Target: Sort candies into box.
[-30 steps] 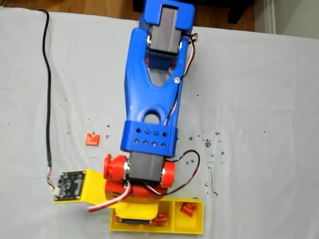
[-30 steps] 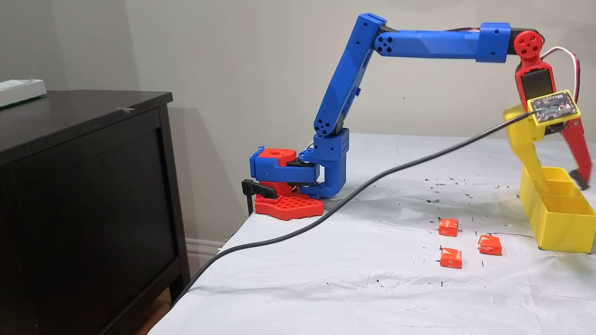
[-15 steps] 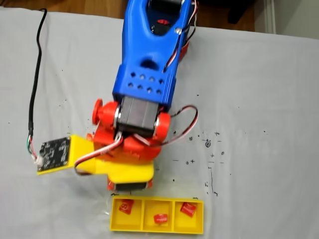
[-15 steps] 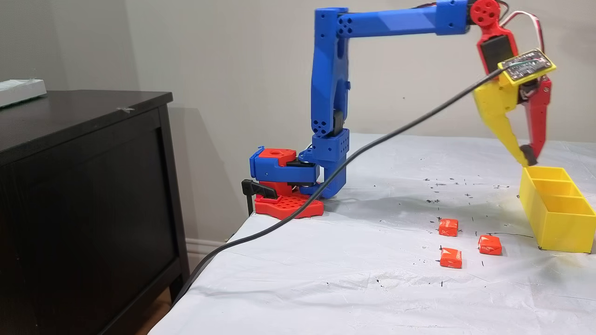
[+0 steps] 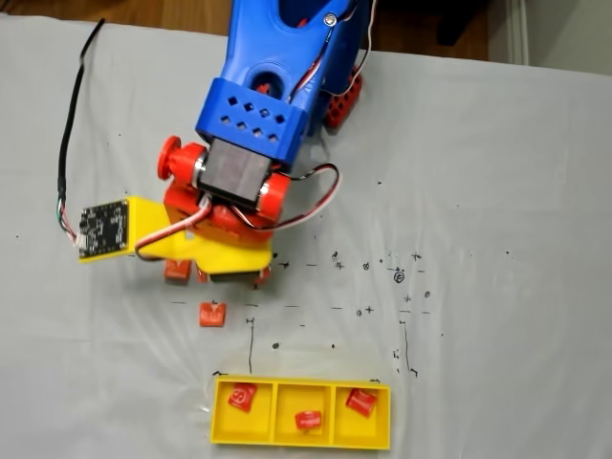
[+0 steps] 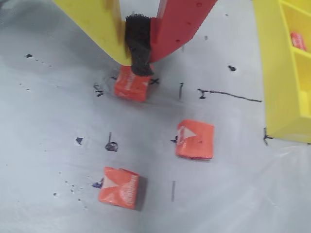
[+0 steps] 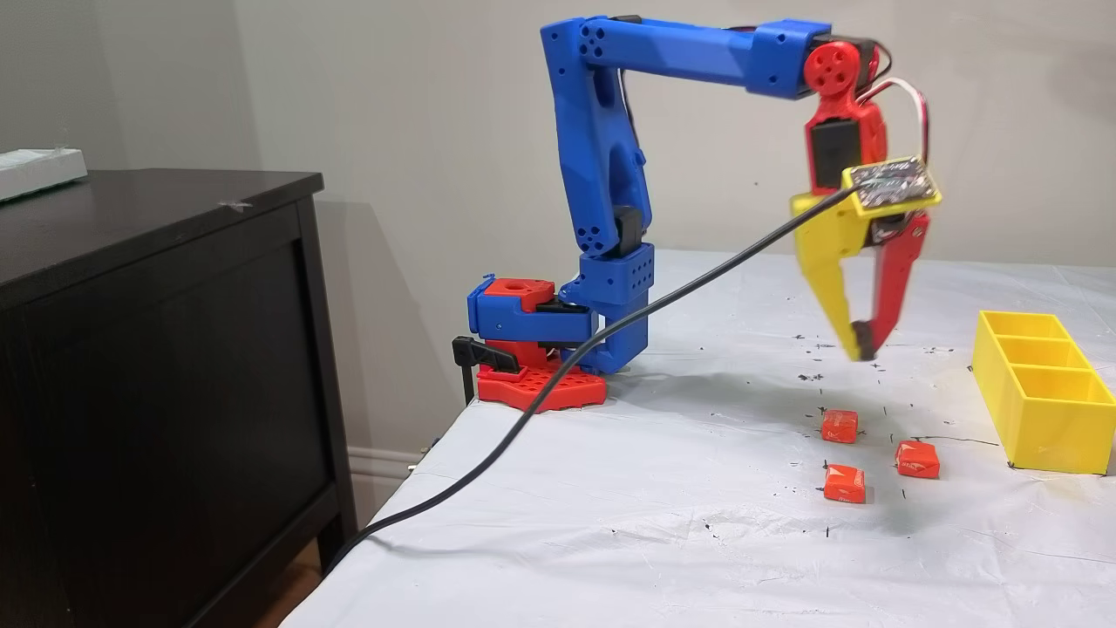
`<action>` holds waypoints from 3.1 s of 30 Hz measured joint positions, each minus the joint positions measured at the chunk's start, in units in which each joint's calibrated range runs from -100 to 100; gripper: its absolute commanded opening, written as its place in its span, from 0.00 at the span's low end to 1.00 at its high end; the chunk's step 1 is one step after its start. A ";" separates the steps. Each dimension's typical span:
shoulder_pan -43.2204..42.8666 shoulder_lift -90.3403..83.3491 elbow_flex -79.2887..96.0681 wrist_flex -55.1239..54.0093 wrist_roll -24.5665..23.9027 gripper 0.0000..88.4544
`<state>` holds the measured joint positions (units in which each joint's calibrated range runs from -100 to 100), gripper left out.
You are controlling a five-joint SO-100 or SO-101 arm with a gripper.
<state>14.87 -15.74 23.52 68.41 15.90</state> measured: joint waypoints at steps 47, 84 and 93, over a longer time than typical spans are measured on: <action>-1.64 14.13 4.02 -6.67 -0.83 0.33; -4.29 2.96 7.01 -18.25 -1.51 0.00; -11.00 -8.63 9.24 -23.25 -5.32 0.00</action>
<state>3.86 -24.37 32.76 45.16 10.57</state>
